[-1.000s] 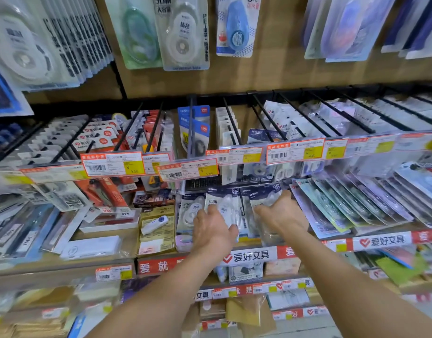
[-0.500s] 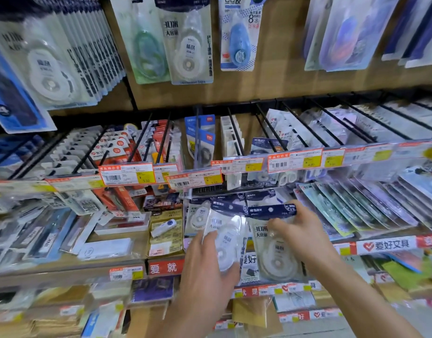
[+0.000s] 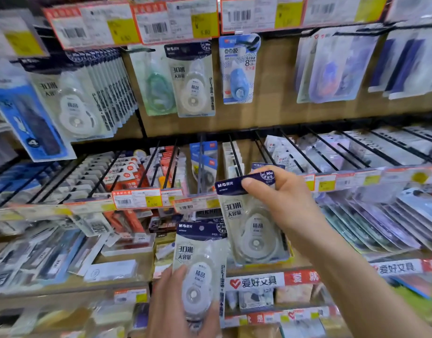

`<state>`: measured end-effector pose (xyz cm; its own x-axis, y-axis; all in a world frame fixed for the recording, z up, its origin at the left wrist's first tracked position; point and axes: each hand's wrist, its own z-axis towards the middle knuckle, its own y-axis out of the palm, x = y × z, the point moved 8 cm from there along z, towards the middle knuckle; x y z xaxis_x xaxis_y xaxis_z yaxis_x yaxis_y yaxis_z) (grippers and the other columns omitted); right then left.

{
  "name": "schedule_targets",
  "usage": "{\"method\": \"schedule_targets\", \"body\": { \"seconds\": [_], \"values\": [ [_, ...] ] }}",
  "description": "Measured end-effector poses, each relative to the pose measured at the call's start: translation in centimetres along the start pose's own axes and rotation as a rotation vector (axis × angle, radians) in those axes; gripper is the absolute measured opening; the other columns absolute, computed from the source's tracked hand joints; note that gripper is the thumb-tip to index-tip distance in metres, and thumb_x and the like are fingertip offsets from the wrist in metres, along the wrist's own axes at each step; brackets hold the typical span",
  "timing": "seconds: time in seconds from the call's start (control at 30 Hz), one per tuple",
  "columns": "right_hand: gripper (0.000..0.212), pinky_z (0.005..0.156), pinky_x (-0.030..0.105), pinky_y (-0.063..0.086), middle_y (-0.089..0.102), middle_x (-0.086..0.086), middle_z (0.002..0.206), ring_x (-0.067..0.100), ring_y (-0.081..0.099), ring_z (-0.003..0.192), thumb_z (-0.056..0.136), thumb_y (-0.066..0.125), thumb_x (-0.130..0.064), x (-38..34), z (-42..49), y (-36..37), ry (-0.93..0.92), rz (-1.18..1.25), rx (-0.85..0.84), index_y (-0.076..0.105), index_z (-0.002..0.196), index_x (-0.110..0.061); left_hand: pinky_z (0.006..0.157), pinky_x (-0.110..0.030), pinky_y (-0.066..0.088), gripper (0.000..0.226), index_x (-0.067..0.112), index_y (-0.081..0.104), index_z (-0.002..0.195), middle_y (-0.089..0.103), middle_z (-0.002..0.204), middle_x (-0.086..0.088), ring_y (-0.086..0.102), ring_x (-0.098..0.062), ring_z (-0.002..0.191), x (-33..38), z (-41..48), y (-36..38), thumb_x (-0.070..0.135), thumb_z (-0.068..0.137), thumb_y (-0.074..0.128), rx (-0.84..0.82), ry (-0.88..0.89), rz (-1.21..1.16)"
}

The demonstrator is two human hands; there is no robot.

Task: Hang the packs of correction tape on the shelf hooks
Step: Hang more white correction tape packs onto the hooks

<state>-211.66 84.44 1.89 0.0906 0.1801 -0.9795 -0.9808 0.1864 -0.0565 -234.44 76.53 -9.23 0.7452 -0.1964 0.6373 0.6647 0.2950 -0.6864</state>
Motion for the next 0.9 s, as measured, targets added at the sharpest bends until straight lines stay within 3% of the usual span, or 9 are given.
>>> {"method": "schedule_targets", "body": {
  "seconds": [0.07, 0.13, 0.27, 0.37, 0.43, 0.53, 0.67, 0.9],
  "values": [
    [0.009, 0.060, 0.016, 0.047, 0.068, -0.010, 0.063, 0.005, 0.061, 0.060, 0.092, 0.072, -0.015, -2.2, 1.3, 0.9, -0.073, 0.008, 0.003, 0.072, 0.082, -0.016, 0.099, -0.040, 0.049, 0.079, 0.013, 0.062, 0.120, 0.059, 0.128, -0.014, 0.058, -0.034, 0.117, 0.4, 0.7, -1.2, 0.056, 0.054, 0.066, 0.064, -0.009, -0.050],
    [0.014, 0.063, 0.018, 0.047, 0.066, -0.011, 0.064, 0.005, 0.059, 0.061, 0.090, 0.074, -0.011, -4.4, 2.6, 1.9, -0.137, 0.036, 0.002, 0.071, 0.078, -0.019, 0.097, -0.030, 0.045, 0.080, 0.015, 0.059, 0.123, 0.057, 0.131, -0.013, 0.054, -0.028, 0.121, 0.8, 1.5, -2.4, 0.055, 0.055, 0.064, 0.129, -0.003, -0.066],
    [0.013, 0.075, 0.034, 0.054, 0.070, 0.002, 0.073, 0.014, 0.064, 0.072, 0.088, 0.076, -0.010, -8.2, 5.2, 3.0, -0.231, 0.098, 0.025, 0.073, 0.078, -0.018, 0.089, -0.052, 0.054, 0.076, 0.026, 0.048, 0.127, 0.054, 0.131, -0.008, 0.059, -0.033, 0.117, 1.2, 3.1, -4.3, 0.047, 0.059, 0.074, 0.233, -0.019, -0.119],
    [0.008, 0.084, 0.051, 0.058, 0.071, 0.006, 0.080, 0.021, 0.065, 0.077, 0.087, 0.075, -0.019, -10.2, 7.2, 4.0, -0.269, 0.116, 0.029, 0.072, 0.080, -0.020, 0.099, -0.055, 0.048, 0.081, 0.026, 0.044, 0.129, 0.048, 0.136, -0.005, 0.048, -0.028, 0.128, 1.0, 4.4, -4.7, 0.022, 0.062, 0.090, 0.224, -0.038, -0.139],
    [0.007, 0.092, 0.058, 0.055, 0.072, 0.010, 0.086, 0.025, 0.067, 0.082, 0.090, 0.073, -0.016, -10.9, 8.3, 4.9, -0.274, 0.171, 0.020, 0.071, 0.084, -0.018, 0.104, -0.055, 0.044, 0.079, 0.025, 0.043, 0.132, 0.043, 0.138, -0.001, 0.045, -0.023, 0.129, 0.8, 5.4, -5.0, 0.021, 0.066, 0.087, 0.220, -0.051, -0.170],
    [0.003, 0.096, 0.057, 0.056, 0.076, 0.011, 0.095, 0.029, 0.073, 0.091, 0.095, 0.067, -0.011, -12.2, 9.7, 6.2, -0.303, 0.218, -0.003, 0.069, 0.095, -0.013, 0.109, -0.053, 0.040, 0.075, 0.028, 0.039, 0.135, 0.037, 0.142, 0.003, 0.042, -0.020, 0.131, 0.7, 6.4, -5.0, 0.032, 0.074, 0.081, 0.188, -0.093, -0.193],
    [0.011, 0.096, 0.050, 0.058, 0.076, 0.014, 0.109, 0.030, 0.074, 0.101, 0.095, 0.067, -0.005, -13.9, 10.8, 7.2, -0.329, 0.303, -0.009, 0.067, 0.104, -0.012, 0.105, -0.055, 0.043, 0.074, 0.030, 0.038, 0.136, 0.036, 0.142, 0.004, 0.044, -0.018, 0.128, 1.5, 7.1, -5.1, 0.037, 0.074, 0.078, 0.183, -0.051, -0.201],
    [0.010, 0.100, 0.060, 0.053, 0.076, 0.015, 0.109, 0.039, 0.070, 0.108, 0.092, 0.062, -0.010, -14.2, 12.8, 8.0, -0.295, 0.300, 0.019, 0.067, 0.094, -0.018, 0.109, -0.051, 0.040, 0.073, 0.044, 0.030, 0.131, 0.030, 0.147, 0.008, 0.039, -0.016, 0.133, 2.3, 8.1, -5.0, 0.038, 0.076, 0.077, 0.184, -0.011, -0.210]
  ]
}}
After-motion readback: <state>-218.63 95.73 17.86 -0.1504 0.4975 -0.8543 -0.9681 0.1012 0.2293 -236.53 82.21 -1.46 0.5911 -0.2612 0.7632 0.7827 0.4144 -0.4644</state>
